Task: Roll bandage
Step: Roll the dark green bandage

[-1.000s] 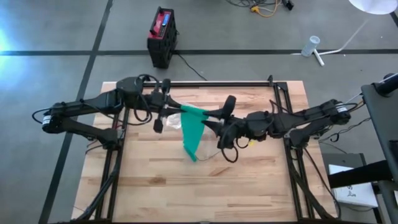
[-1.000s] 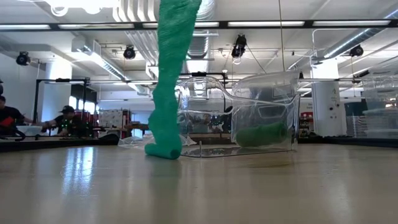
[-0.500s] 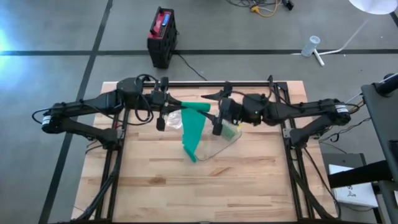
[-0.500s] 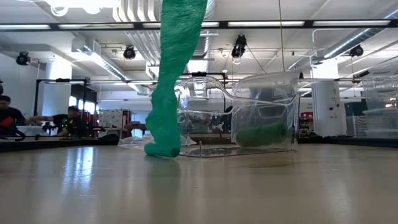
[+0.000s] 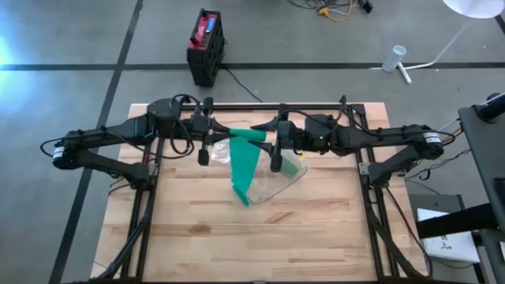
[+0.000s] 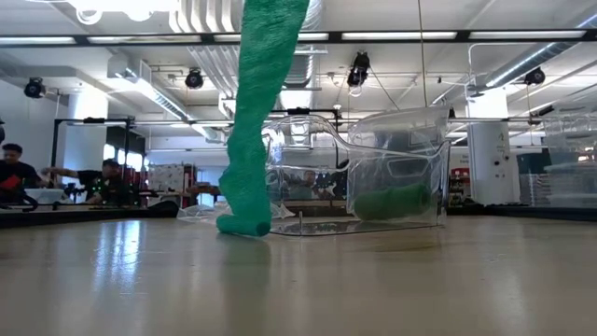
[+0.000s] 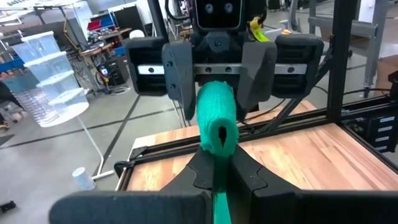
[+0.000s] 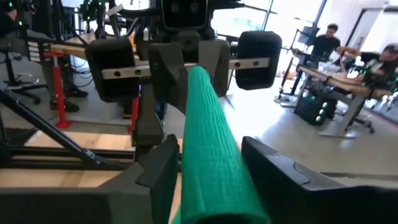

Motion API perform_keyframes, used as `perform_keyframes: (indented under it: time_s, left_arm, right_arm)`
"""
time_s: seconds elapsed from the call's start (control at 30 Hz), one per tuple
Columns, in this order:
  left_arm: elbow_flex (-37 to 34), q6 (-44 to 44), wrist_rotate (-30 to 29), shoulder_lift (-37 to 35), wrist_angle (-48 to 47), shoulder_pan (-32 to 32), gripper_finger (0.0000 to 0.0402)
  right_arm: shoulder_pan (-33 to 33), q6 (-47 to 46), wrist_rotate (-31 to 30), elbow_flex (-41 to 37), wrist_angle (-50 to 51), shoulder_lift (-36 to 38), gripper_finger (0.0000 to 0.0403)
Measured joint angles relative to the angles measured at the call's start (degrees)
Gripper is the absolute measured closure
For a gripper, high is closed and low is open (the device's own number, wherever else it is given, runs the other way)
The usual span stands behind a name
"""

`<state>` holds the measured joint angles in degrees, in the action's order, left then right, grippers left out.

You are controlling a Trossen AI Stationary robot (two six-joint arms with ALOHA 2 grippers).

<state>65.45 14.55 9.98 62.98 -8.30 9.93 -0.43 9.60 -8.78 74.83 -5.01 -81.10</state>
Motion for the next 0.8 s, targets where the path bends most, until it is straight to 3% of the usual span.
perform_keyframes:
  time_s: [0.2, 0.67, 0.8]
  left_arm:
    - [0.0, 0.8, 0.0, -0.4, -1.5, 0.0, 0.0397]
    - [0.0, 1.4, 1.7, -0.4, -2.2, -0.1, 0.0397]
    - [0.0, 1.4, 5.4, -0.3, -2.2, -0.1, 0.0397]
  right_arm:
    - [-0.1, 1.0, 0.1, 0.0, 2.6, 2.5, 0.0256]
    - [-0.4, 5.5, -0.5, 0.0, 8.0, 5.2, 0.0208]
    - [-0.3, 9.5, -4.0, 0.0, 7.8, 5.2, 0.0209]
